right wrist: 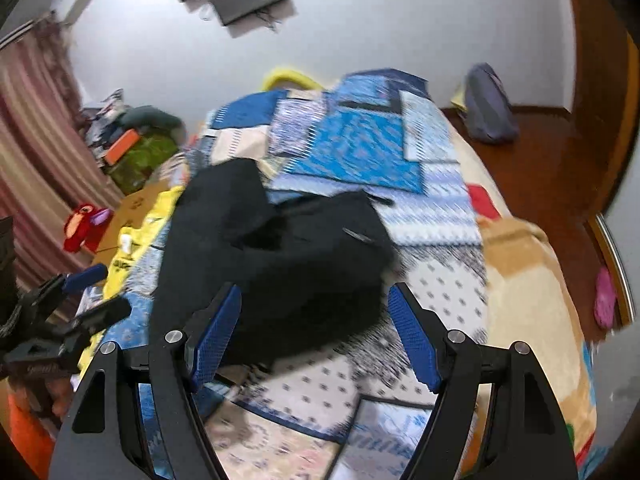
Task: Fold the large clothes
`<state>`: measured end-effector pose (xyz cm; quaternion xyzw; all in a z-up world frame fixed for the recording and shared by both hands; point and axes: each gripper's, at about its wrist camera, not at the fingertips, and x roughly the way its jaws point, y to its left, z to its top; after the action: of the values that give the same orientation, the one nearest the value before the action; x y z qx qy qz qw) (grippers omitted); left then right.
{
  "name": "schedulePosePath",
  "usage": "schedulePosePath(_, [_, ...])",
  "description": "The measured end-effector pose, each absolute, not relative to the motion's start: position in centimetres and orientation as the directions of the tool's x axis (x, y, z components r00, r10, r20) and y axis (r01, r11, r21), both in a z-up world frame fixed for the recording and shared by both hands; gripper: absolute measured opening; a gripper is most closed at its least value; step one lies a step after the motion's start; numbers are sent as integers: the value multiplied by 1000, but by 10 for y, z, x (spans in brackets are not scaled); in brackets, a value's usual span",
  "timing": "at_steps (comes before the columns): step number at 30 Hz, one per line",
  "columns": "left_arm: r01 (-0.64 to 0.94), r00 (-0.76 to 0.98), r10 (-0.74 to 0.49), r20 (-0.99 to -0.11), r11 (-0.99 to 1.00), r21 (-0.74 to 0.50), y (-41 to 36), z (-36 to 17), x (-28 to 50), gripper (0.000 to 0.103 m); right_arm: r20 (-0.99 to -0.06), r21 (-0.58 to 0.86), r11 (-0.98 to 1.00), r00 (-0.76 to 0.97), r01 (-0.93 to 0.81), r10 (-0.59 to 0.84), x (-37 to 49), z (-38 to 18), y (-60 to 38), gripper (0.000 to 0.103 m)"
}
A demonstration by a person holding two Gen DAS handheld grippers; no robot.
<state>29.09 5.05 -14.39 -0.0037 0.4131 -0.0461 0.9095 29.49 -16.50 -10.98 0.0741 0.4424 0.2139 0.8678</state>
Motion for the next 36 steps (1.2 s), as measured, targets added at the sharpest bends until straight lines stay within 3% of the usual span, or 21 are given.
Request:
schedulePosePath(5, [-64, 598, -22, -801, 995, -75, 89, -175, 318, 97, -730, 328, 866, 481, -379, 487, 313, -109, -128, 73])
schedulePosePath(8, [-54, 514, -49, -856, 995, -89, 84, -213, 332, 97, -736, 313, 859, 468, -406, 489, 316, -113, -112, 73])
schedulePosePath(12, [-11, 513, -78, -855, 995, -97, 59, -240, 338, 98, -763, 271, 868, 457, -416, 457, 320, -131, -98, 73])
schedulePosePath(17, [-31, 529, -43, -848, 997, -70, 50, -248, 347, 103, -827, 214, 868, 390, -448, 405, 322, -171, -104, 73])
schedulePosePath(22, [17, 567, 11, -824, 1000, 25, 36, -256, 340, 103, -841, 290, 829, 285, -478, 459, 326, -213, -125, 74])
schedulePosePath(28, [19, 555, 12, -832, 999, 27, 38, -259, 340, 103, -830, 265, 827, 319, -496, 457, 314, -213, -122, 75])
schedulePosePath(36, [-29, 569, -40, -822, 997, -69, 72, -234, 319, 103, -824, 270, 829, 327, -490, 462, 306, -183, -144, 79])
